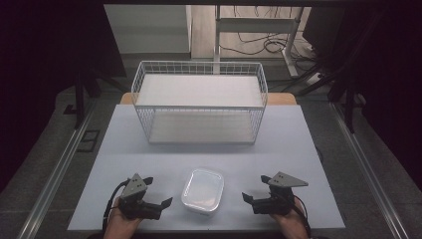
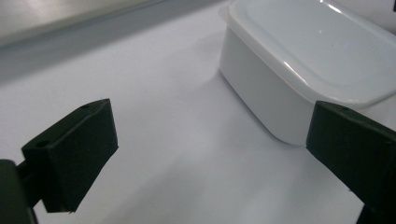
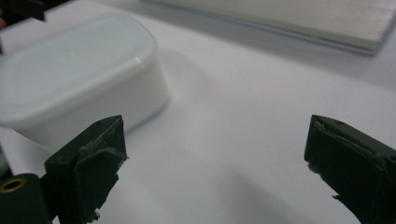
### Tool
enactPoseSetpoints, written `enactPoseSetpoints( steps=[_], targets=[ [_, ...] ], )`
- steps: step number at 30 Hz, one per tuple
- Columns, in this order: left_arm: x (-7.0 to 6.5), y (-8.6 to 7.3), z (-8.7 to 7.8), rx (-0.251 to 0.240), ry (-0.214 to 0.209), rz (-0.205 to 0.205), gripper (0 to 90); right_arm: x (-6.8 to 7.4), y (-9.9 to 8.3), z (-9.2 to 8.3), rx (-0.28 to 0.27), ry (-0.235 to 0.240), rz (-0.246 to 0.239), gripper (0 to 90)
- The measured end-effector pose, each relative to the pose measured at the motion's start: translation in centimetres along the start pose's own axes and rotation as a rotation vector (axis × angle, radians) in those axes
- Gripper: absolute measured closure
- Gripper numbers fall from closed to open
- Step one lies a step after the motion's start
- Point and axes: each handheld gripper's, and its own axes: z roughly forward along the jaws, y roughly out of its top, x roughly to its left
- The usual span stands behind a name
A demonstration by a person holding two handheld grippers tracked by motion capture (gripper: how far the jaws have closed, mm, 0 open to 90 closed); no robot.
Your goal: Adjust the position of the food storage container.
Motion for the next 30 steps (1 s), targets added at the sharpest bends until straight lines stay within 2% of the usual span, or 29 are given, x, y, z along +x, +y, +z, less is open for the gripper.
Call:
enactPoseSetpoints(
  steps=[4, 5, 7, 12, 15, 20, 22, 25, 30],
  targets=[
    [-0.1, 0.1, -0.2, -0.014, -0.023, -0.005, 0.2, 0.3, 0.2, 0.2, 0.005, -0.017, -0.025, 2.2],
    [-0.2, 0.1, -0.3, -0.02, -0.018, -0.005, 2.8, 0.8, 0.2, 0.3, 0.013, -0.024, -0.06, 0.5],
    [-0.3, 0.0, -0.4, -0.019, -0.03, -0.005, 5.7, 1.0, 0.1, 0.5, 0.034, -0.038, -0.082, 0.0],
    [-0.7, 0.0, -0.4, -0.014, -0.027, 0.018, 9.8, 1.0, 0.0, 0.7, 0.037, -0.017, -0.073, 0.0],
    [-0.7, -0.3, -0.3, -0.011, -0.013, 0.029, 9.1, 1.0, 0.2, 0.6, 0.022, -0.006, -0.074, 0.0],
    [-0.7, -0.5, -0.2, 0.012, 0.018, 0.051, 6.2, 1.1, 0.2, 0.7, 0.046, 0.009, -0.073, 0.0],
    [-0.6, -0.6, -0.4, 0.01, 0.022, 0.044, 5.4, 1.3, 0.2, 1.0, 0.073, 0.022, -0.068, 6.5],
    [-0.6, -0.7, -0.6, 0.013, 0.032, 0.041, 4.8, 1.7, 0.2, 1.2, 0.093, 0.076, -0.054, 24.1],
    [-0.6, -1.0, -0.8, 0.027, 0.044, 0.048, 5.0, 3.5, 0.8, 1.1, 0.109, 0.182, -0.101, 57.5]
  ],
)
